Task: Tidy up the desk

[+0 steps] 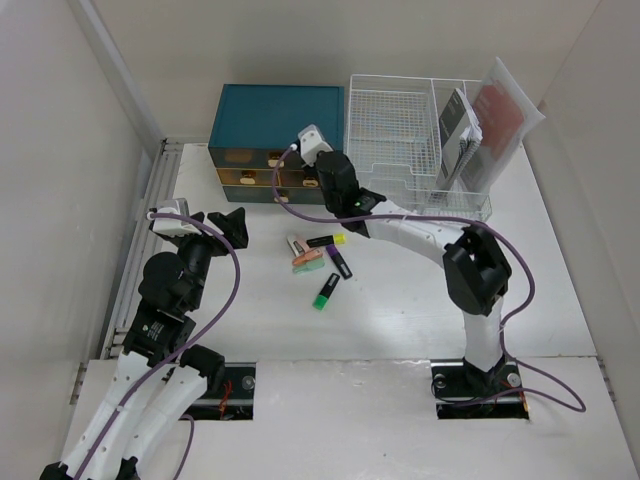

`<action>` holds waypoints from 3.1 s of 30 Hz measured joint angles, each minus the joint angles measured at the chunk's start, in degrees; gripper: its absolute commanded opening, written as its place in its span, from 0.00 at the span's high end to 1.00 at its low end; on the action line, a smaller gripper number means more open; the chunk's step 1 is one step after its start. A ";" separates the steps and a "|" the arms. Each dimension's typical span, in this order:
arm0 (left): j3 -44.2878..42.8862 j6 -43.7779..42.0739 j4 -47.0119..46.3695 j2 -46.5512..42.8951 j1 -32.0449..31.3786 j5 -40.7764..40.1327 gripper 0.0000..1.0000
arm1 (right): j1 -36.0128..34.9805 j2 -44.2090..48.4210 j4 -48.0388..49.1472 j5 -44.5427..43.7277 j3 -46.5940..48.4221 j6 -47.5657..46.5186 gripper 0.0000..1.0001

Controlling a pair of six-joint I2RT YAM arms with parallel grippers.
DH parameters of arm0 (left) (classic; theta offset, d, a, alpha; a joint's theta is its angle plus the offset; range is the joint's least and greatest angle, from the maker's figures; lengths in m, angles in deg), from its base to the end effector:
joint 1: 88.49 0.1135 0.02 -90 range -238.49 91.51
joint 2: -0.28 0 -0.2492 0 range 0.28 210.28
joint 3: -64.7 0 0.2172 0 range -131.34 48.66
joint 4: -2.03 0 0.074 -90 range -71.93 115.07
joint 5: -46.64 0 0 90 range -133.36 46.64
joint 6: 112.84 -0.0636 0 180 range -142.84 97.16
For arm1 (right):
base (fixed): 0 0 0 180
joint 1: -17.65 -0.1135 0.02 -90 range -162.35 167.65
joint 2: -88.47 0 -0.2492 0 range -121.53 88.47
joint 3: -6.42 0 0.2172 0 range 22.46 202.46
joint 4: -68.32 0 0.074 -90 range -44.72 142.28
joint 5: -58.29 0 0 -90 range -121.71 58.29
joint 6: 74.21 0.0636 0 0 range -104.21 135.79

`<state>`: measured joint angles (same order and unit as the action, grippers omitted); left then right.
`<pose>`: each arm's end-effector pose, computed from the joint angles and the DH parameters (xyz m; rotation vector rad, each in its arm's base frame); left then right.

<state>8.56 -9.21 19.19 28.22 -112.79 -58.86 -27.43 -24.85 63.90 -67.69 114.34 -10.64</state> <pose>0.1201 -0.0356 0.3588 -0.0984 1.3914 -0.3658 0.3502 0.2983 0.3005 -0.6010 1.6102 -0.3051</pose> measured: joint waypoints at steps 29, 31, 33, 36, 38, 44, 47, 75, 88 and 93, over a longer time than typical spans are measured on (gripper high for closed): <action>-3.58 6.58 -14.80 44.70 22.21 22.69 0.31 | 13.14 35.98 -26.67 68.87 -22.08 -3.32 0.16; -5.18 6.60 -16.50 47.71 22.21 24.41 0.31 | 14.08 36.44 -26.67 70.95 -22.32 -2.36 0.16; -6.97 6.60 -18.34 50.56 22.23 25.81 0.30 | 14.49 36.87 -26.58 72.52 -22.49 -1.62 0.16; -9.18 6.64 -21.22 54.88 22.49 27.47 0.29 | 14.75 37.77 -26.08 73.88 -23.02 -0.68 0.16; -9.90 6.80 -23.10 57.37 22.84 28.39 0.29 | 14.95 38.58 -25.59 74.62 -23.82 -0.24 0.16; -11.91 7.34 -25.31 64.37 24.09 30.38 0.29 | 15.87 38.95 -24.39 76.11 -25.00 0.31 0.17; -13.66 7.48 -25.62 66.90 24.41 30.82 0.29 | 16.17 38.95 -24.37 76.22 -25.24 0.39 0.17; -16.46 9.42 -29.97 70.53 22.60 31.06 0.75 | 16.55 38.58 -23.98 78.86 -26.23 0.52 0.18; -8.09 6.60 -21.18 57.31 19.52 24.17 0.72 | 16.61 37.38 -23.98 82.42 -26.38 0.55 0.21; -7.48 5.77 -18.40 55.69 19.34 24.02 0.49 | 16.61 37.31 -23.96 83.03 -26.38 0.55 0.21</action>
<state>1.09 -3.44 0.79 83.92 -93.44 -34.84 -10.82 12.46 39.94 15.34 87.95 -10.10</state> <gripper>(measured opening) 0.459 0.791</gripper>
